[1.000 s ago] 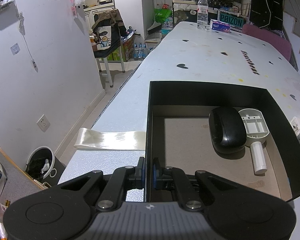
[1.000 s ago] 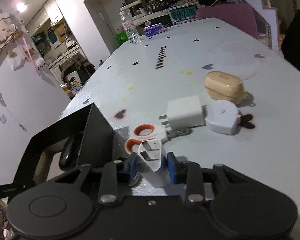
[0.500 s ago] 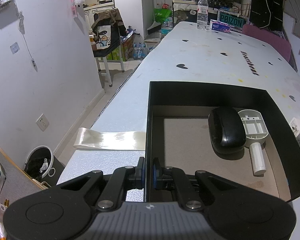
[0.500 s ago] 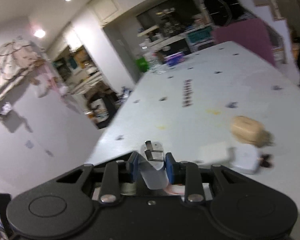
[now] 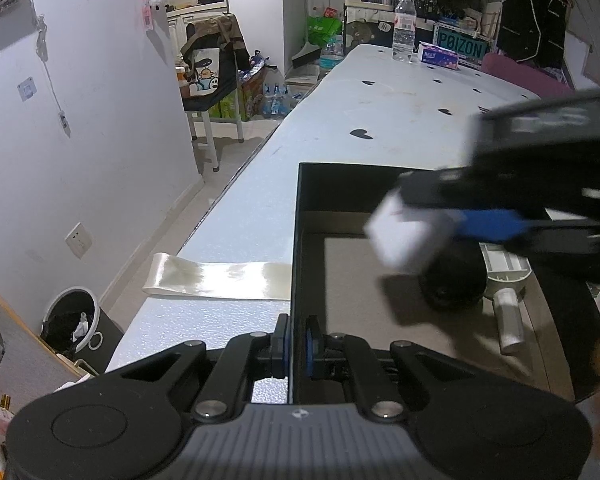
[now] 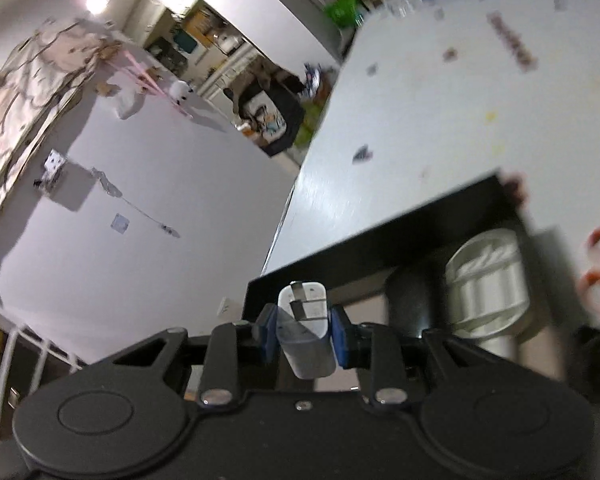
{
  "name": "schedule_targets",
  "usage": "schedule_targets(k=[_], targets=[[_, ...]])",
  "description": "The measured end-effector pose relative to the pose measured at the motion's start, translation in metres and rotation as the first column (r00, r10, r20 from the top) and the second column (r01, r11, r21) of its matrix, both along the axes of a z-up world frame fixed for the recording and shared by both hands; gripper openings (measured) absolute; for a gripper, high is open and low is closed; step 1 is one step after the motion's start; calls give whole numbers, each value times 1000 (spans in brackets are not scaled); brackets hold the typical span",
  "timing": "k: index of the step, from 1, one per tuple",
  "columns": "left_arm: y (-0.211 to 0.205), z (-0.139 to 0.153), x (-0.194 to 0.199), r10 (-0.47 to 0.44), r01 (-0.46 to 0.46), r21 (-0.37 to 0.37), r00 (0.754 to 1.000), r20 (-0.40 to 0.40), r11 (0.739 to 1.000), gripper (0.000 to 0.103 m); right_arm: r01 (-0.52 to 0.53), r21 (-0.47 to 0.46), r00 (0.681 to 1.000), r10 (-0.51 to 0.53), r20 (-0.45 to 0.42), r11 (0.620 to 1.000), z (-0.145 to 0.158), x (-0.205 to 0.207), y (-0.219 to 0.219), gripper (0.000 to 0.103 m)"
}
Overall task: Organize rigid objects
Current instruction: 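Grasp the white plug adapter with the right gripper and lift it toward the box, then lower the white plug adapter into the box and open the right gripper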
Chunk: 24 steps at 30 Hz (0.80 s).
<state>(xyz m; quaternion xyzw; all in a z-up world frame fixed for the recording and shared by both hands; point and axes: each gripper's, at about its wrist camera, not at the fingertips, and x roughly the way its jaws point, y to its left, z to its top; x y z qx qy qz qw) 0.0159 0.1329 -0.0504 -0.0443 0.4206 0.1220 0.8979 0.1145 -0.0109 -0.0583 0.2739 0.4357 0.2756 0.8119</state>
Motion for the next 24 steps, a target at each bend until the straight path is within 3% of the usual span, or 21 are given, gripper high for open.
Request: schedule_targets(k=[2,4,8,14,20,24], targets=[[0,0,0,-1,1,-2,1000,1,1000,7,7,-22,1000,-8,-18,1000,-7,1,8,32],[0,0,0,-1,1,-4,1000,1,1000,7,37,-84,999,-38,-20,996,-7,-2,9,47],[-1,0,0,-4,4,-6,1000,3,1000,7,22,-99,998,-17,56,995,6,-10,-4,45],[-2,0,0,-2,2,-4,1000,3,1000,8,-19,-160,990,41,133,987,21,-18,-12,31],[-2,0,0,-2,2,-3,1000,3,1000,8,-140,-127,976,158,150,982,26,-20,3,17],[-2,0,0,-3,3,-3,1000,3,1000,8,-217,-107,966,229,117,970,19,-16,17,11]])
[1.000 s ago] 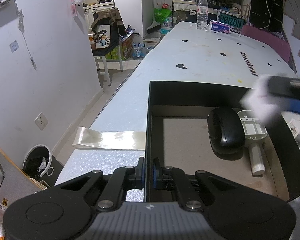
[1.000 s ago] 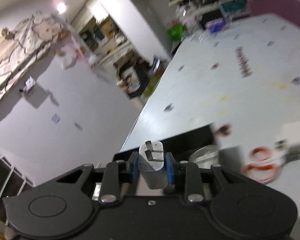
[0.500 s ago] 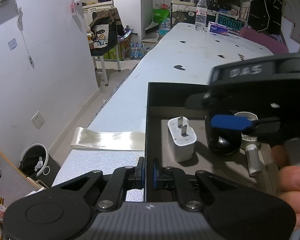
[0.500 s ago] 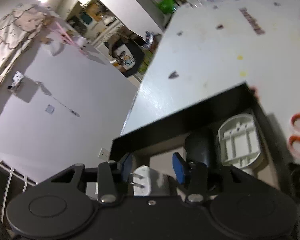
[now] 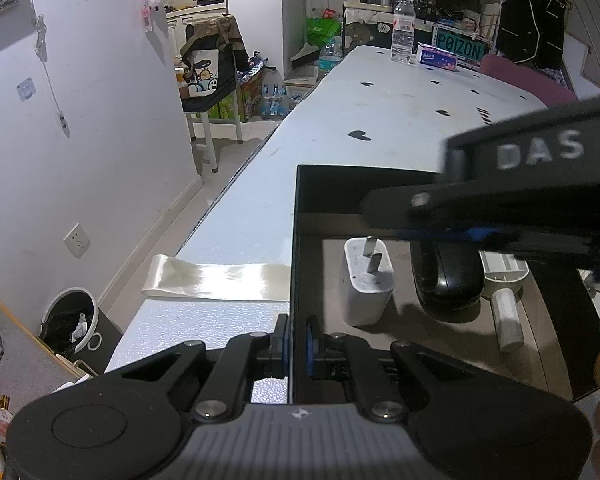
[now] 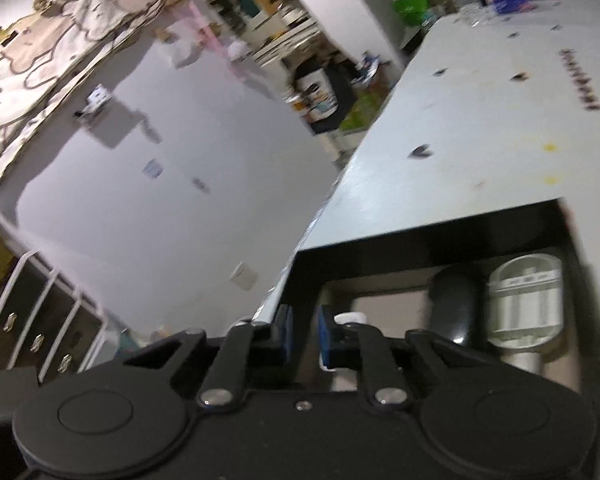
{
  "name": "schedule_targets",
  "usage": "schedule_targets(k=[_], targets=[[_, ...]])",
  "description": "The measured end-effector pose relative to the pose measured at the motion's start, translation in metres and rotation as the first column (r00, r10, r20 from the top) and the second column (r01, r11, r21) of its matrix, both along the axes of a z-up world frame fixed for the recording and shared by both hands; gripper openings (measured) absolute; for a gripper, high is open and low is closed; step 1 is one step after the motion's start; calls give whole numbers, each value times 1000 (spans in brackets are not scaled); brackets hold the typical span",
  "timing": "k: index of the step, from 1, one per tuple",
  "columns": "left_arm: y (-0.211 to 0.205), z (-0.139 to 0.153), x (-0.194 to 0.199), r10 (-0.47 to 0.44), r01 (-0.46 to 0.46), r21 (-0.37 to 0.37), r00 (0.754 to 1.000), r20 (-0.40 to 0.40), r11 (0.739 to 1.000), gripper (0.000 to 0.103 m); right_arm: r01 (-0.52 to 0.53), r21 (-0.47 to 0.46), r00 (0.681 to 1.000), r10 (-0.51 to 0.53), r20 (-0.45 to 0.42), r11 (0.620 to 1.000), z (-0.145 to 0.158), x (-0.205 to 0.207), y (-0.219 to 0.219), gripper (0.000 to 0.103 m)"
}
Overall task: Organize rigid objects
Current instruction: 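Lower the white plug adapter into the box and open the right gripper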
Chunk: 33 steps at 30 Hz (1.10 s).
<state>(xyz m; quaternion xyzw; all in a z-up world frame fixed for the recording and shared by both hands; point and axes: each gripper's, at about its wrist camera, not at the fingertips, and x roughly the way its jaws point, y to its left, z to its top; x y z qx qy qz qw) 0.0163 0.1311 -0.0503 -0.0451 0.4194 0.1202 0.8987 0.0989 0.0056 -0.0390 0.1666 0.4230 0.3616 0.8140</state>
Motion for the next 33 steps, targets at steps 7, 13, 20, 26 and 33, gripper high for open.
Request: schedule_targets(k=[7,13,20,26,33], targets=[[0,0,0,0,0,0,1000,0,1000,8,34,-125,998,-28,50,992,-8,1,3,2],[0,0,0,1,-1,1,1000,0,1000,8,85,-188,995,-74,63,979,-7,5,-15,3],[0,0,0,1,-1,2,1000,0,1000,8,13,-243,1000,-8,23,970,-18,2,-1,4],[0,0,0,0,0,0,1000,0,1000,8,17,-181,1000,-15,12,983,-19,5,2,5],[1,1,0,1,-1,-2,1000,0,1000,8,-100,-231,995,95,-32,968,-12,-7,2,7]])
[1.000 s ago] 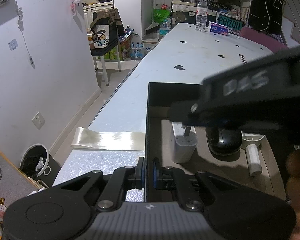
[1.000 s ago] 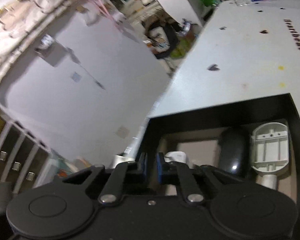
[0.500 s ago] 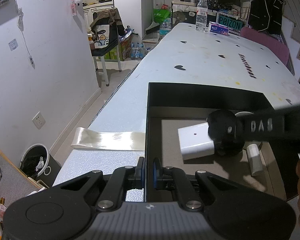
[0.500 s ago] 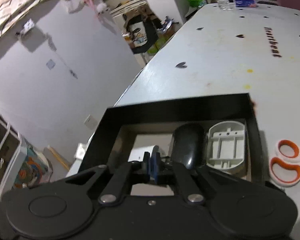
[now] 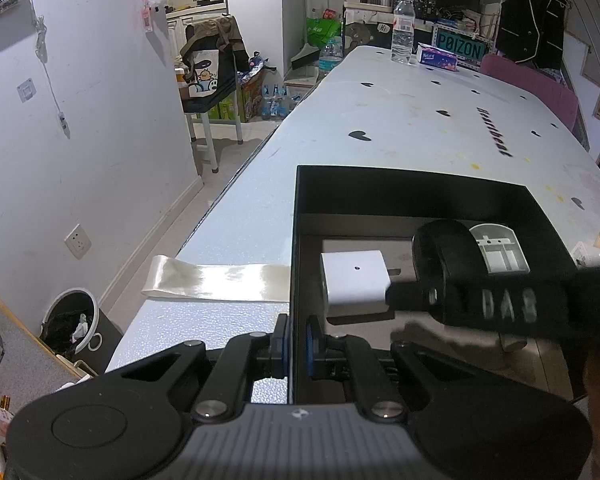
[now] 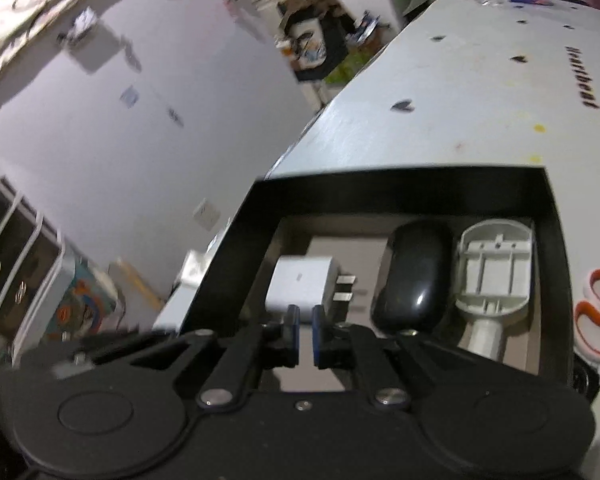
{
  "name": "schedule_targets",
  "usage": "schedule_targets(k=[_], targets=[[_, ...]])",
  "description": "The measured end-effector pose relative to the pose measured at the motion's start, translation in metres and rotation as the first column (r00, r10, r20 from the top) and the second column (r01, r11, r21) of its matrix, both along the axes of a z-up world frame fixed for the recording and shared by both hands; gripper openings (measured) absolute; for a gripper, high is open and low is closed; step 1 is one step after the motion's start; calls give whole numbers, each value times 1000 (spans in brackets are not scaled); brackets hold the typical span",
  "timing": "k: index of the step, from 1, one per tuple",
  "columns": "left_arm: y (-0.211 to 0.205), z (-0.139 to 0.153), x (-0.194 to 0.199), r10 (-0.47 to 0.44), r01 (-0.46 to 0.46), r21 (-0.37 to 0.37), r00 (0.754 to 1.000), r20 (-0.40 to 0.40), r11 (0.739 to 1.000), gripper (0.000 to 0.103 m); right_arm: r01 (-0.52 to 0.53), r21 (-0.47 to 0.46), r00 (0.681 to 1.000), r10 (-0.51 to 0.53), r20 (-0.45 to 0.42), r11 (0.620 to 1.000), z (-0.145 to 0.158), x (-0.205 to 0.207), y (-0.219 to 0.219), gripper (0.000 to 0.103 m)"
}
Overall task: Organize rigid objects
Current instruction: 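Lower the white plug adapter into the box and open the right gripper, then withdraw the right gripper from the box toward the black smartwatch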
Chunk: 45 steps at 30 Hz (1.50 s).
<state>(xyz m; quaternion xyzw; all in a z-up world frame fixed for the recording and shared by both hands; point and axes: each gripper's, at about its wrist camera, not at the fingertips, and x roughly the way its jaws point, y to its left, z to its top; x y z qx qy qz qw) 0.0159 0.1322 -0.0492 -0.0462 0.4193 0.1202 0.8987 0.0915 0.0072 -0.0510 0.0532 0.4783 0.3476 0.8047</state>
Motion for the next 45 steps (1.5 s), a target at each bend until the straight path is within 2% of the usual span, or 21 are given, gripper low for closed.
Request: schedule_targets(k=[3,8,14,20,24,32,34,36,41,43,45], targets=[[0,0,0,-1,1,6,1000,-2,1000,7,34,-5,995,-34,-92,999,-8,12,3,9],[1,0,-1,-2,2,2,1000,0,1000,8,86,17,981,-81,-176,996,-21,29,12,9],[0,0,-1,-3,3,2,1000,1,1000,8,190,74,969,-175,-172,979,-21,39,13,9],[-1,0,-1,-2,2,2,1000,0,1000,8,165,85,977,-152,-147,983,-7,29,2,9],[-1,0,0,-2,2,2,1000,0,1000,8,147,107,986,-138,-91,983,11,13,-14,15],[-1,0,-1,-2,2,3,1000,0,1000,8,141,112,987,-148,57,984,45,-21,-48,39],[-1,0,-1,-2,2,2,1000,0,1000,8,143,107,984,-153,94,984,50,-28,-54,53],[-1,0,-1,-2,2,2,1000,0,1000,8,148,87,978,-159,138,985,55,-36,-59,64],[0,0,-1,-1,1,3,1000,0,1000,8,170,81,959,-184,214,982,63,-47,-72,81],[0,0,-1,-1,1,4,1000,0,1000,8,177,86,954,-192,231,980,64,-50,-75,95],[0,0,-1,-1,1,4,1000,0,1000,8,190,85,943,-206,262,978,65,-54,-78,101]])
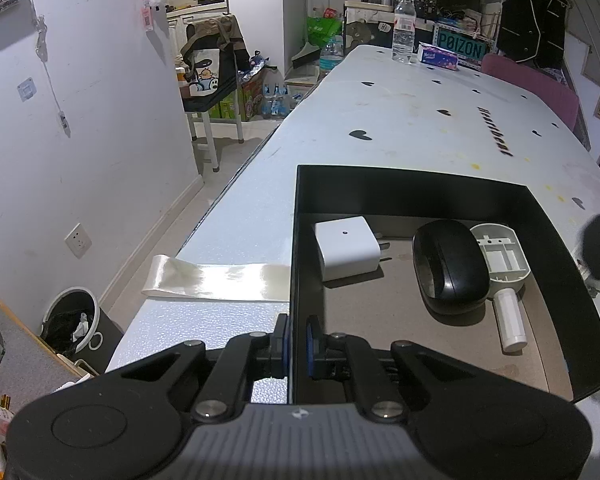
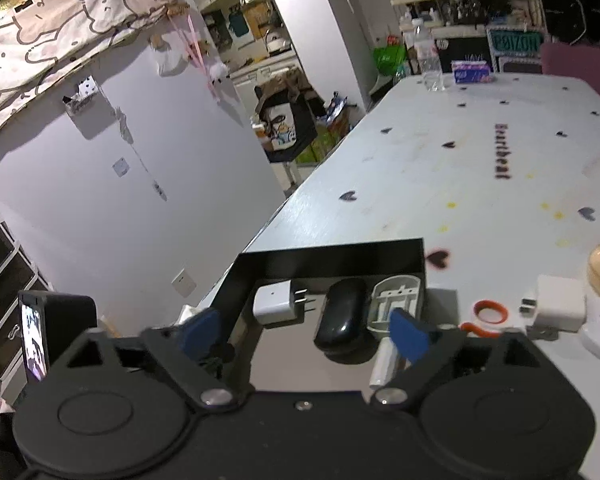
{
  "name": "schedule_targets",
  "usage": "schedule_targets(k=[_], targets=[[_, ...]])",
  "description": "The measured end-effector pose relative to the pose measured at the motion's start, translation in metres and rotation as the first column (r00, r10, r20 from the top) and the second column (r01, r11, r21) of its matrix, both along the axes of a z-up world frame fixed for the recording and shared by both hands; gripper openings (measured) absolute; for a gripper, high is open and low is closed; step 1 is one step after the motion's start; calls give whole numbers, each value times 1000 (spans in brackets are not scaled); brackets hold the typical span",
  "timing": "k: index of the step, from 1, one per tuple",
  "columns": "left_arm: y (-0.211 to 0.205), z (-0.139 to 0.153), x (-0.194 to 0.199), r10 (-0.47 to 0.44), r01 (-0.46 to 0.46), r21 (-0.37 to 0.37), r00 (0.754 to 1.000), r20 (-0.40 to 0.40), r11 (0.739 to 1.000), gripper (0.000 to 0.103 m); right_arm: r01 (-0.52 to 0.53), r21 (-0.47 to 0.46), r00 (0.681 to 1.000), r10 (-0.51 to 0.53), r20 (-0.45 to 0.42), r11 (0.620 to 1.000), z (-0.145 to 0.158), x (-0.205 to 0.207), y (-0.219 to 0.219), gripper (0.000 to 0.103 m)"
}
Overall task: Organize rigid objects
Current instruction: 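Withdraw the right gripper from the box toward the black smartwatch, then grasp the black smartwatch with the right gripper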
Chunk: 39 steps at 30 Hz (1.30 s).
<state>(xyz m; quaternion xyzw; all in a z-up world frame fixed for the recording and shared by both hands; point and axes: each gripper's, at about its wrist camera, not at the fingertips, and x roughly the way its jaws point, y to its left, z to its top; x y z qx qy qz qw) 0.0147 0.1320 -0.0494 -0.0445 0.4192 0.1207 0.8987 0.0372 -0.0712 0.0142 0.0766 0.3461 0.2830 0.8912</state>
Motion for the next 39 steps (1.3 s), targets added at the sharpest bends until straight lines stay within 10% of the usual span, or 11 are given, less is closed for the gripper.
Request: schedule_targets(k=[18,22,32,39], targets=[[-1,-1,-1,9,-9,8,1000,-2,1000,8,273,-67,957,-264,120,960,-33,1,-83,102],[-1,-1,-1,9,-9,7,1000,-2,1000,8,239,-79,970,-235,59,968,-52,7,-90,79],[-1,0,-1,9,-9,6,1000,-2,1000,8,106,-244,994,-100,36,964,-85,8,-70,72],[-2,0,-1,9,-9,7,1000,-2,1000,8,-55,-230,998,55,-4,972,-92,27,-74,47]])
